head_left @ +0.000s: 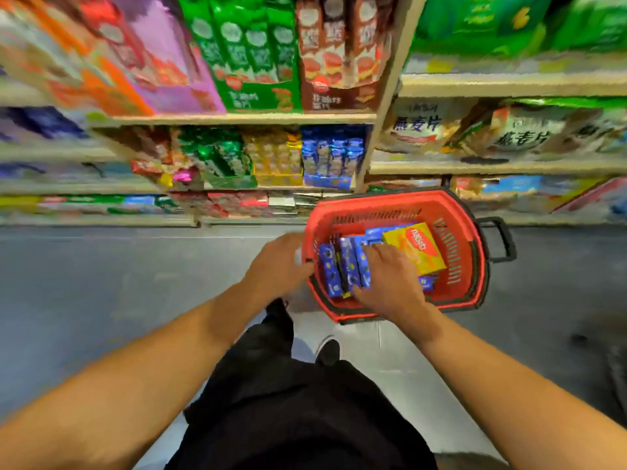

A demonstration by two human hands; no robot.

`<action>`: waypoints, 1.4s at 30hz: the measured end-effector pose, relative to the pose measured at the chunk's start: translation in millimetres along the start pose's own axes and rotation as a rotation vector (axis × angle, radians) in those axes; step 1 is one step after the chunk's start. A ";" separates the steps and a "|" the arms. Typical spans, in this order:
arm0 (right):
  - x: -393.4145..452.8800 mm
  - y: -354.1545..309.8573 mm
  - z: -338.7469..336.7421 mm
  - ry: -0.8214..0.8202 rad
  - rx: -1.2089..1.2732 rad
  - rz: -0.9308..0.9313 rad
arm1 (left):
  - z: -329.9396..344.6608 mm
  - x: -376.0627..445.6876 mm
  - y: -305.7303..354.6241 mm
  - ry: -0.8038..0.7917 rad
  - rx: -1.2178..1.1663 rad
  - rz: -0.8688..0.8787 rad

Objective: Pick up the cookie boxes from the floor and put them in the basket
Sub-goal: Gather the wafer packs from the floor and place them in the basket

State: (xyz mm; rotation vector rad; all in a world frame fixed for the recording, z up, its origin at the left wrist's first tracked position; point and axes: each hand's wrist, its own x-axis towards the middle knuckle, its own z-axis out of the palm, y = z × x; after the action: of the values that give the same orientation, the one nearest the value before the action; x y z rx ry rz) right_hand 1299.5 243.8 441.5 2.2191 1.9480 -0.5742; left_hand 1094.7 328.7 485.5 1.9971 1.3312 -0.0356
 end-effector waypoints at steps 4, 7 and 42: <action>-1.7 -69.9 -14.6 -0.003 -0.108 -0.253 | -11.7 -61.5 -50.9 0.130 -0.065 -0.201; -2.2 -122.1 -12.5 -0.044 -0.082 -0.374 | -18.2 -110.8 -88.8 0.219 -0.132 -0.331; -12.6 -887.1 123.4 -0.261 -0.544 -1.279 | -159.9 -521.3 -614.0 0.789 -0.547 -1.201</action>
State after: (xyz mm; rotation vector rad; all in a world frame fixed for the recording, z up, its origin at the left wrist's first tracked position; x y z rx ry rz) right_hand 408.1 328.2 464.1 0.3932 2.6927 -0.3096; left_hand 297.3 132.8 473.6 0.5200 2.5061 0.5356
